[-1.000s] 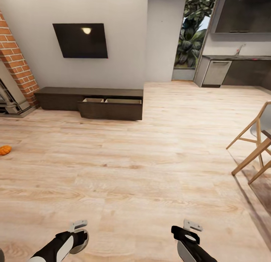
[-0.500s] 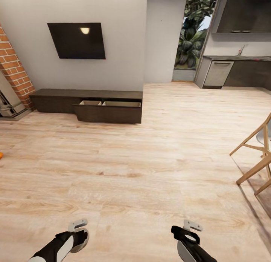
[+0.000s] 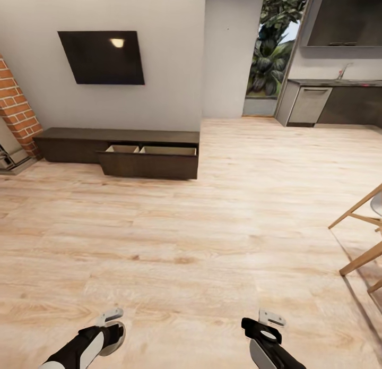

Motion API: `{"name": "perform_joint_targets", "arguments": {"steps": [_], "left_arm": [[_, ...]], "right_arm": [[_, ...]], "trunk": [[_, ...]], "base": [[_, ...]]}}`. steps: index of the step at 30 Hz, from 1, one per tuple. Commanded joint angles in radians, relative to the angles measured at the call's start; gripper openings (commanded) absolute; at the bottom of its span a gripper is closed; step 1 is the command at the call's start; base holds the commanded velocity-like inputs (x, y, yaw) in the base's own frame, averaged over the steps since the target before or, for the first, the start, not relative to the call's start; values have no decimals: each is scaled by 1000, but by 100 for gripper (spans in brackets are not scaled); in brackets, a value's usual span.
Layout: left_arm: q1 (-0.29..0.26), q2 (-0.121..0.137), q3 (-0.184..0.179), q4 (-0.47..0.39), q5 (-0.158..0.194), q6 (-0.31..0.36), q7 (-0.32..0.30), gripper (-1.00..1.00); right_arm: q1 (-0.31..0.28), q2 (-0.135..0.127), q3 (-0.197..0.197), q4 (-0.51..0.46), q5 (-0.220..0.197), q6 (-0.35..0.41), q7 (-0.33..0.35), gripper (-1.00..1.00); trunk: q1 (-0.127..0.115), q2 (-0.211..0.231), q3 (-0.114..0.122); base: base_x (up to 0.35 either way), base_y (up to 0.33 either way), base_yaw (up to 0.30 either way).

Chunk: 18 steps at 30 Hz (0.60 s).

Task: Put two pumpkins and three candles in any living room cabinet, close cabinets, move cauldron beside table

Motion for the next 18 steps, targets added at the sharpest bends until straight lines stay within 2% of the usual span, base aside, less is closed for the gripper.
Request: {"name": "perform_joint_targets", "arguments": {"steps": [1, 7, 18], "left_arm": [[0, 1, -8, -3, 10, 5, 7, -100], [0, 1, -8, -3, 10, 5, 7, -100], [0, 1, -8, -3, 10, 4, 7, -100]], "right_arm": [[-1, -2, 8, -2, -4, 6, -9, 100], [-1, -2, 8, -3, -4, 6, -9, 100], [-1, -2, 8, -2, -4, 6, -9, 100]], "trunk": [[1, 0, -1], [1, 0, 1], [1, 0, 17]], "base": [[321, -90, 0], [321, -90, 0], [321, -90, 0]]}}
